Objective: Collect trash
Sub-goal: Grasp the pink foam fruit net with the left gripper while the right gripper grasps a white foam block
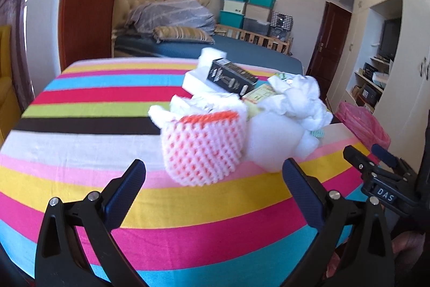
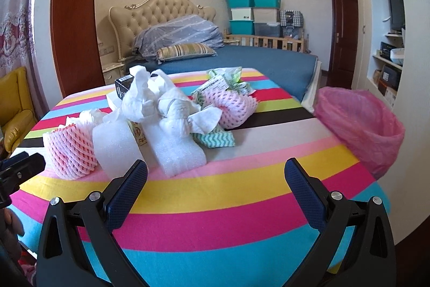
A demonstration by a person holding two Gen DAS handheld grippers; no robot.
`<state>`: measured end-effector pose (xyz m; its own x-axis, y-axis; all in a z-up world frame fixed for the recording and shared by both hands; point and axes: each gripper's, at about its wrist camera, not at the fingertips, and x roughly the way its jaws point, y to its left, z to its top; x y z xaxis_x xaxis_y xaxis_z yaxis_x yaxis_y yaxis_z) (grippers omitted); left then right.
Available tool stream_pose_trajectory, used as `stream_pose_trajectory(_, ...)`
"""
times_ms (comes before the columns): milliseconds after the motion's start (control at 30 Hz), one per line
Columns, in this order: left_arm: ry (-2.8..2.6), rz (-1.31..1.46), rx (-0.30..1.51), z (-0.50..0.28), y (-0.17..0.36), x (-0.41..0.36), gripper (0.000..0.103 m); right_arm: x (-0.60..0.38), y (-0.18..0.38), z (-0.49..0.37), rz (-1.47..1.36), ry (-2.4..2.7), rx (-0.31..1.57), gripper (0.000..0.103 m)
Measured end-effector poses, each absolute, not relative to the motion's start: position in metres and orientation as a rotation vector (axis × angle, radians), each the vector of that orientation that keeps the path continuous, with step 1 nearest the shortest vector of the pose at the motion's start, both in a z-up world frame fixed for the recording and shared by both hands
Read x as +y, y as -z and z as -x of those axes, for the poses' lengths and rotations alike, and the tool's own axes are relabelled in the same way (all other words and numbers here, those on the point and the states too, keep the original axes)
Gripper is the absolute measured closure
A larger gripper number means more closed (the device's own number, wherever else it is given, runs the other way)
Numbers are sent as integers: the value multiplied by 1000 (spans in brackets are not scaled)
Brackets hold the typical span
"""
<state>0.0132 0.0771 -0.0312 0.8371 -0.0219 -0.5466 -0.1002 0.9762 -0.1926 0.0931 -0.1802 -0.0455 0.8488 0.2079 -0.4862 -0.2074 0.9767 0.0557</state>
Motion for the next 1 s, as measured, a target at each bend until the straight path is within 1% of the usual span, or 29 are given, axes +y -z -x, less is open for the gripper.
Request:
stream_pose_trajectory(167,-72,322,552,-12,33,112,5,-168,47,-113,-24,-266,544,7)
stream_pose_trajectory(367,-143,115,563,-17,34,120,5,-139,41,-121,-28,-429,556,8)
stream_pose_trajectory(433,-128,101,581,-18,36,123,5,-123,42,-123,8,-472,568,15)
stream_pose_trajectory(567,-81,82,639,-20,45,122,5,-93,45,-123,80,-566,592,20)
stream_pose_trajectory(600,-69,79,650,-20,47,122,5,-89,45,-122,95,-576,593,24)
stream_pose_trajectory(633,-57,76,661,-20,49,121,5,-84,47,-123,125,-588,593,33)
stream_pose_trajectory(700,-32,69,682,-23,52,120,10,-79,50,-125,149,-582,598,47)
stream_pose_trajectory(767,-18,62,691,-27,52,115,16,-85,47,-122,125,-603,587,48)
stream_pose_trajectory(900,3,26,686,-39,49,100,18,-102,40,-102,135,-618,518,49)
stream_pose_trajectory(1000,12,-24,670,-51,47,84,18,-119,36,-95,110,-616,514,49)
